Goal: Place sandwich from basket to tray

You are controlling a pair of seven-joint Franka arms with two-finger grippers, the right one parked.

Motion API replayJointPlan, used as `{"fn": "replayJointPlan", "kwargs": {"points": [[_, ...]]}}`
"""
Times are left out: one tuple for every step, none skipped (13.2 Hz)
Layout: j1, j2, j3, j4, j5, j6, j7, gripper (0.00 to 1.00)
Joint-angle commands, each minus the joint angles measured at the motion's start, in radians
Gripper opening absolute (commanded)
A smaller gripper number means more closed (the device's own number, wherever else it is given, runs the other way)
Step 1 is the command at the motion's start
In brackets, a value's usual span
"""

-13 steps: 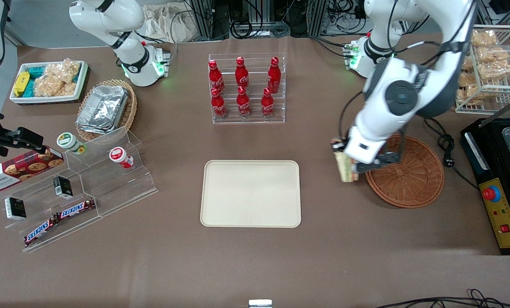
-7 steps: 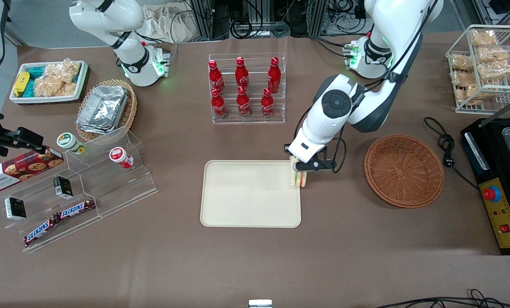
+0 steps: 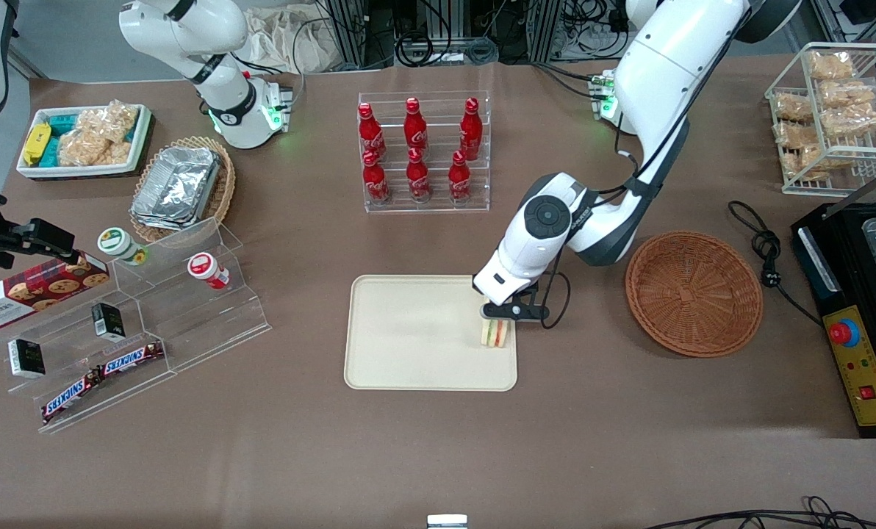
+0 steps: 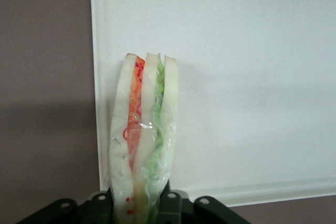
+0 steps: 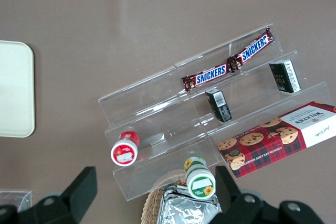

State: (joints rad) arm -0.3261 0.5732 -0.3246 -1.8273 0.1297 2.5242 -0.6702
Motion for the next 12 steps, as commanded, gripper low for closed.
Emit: {"fn": "replayJointPlan", "kwargs": {"points": [[-0.005,-0.019,0.009,0.022,0.014,-0.002,-0.052,0.95],[-0.001,-0.045,0.010,0.022,0.014,-0.002,-0.098,0.98],[0.001,-0.080,0.013,0.017,0.008,-0.008,-0.138,0.99],[0.019,-0.125,0.016,0.011,0.004,-0.018,-0.167,0.99],[0.054,-0.168,0.013,0.008,0.001,-0.056,-0.172,0.99],[0.074,-0.212,0.012,0.011,-0.005,-0.127,-0.167,0.99],[0.096,-0.260,0.012,0.013,-0.027,-0.186,-0.161,0.99],[0.114,-0.306,0.012,0.011,-0.059,-0.235,-0.158,0.99],[0.137,-0.343,0.010,0.013,-0.076,-0.298,-0.143,0.99],[0.160,-0.387,0.009,0.019,-0.093,-0.362,-0.109,0.99],[0.185,-0.426,0.009,0.023,-0.146,-0.425,-0.062,0.99],[0.227,-0.476,0.009,0.028,-0.183,-0.506,0.017,0.99]]}}
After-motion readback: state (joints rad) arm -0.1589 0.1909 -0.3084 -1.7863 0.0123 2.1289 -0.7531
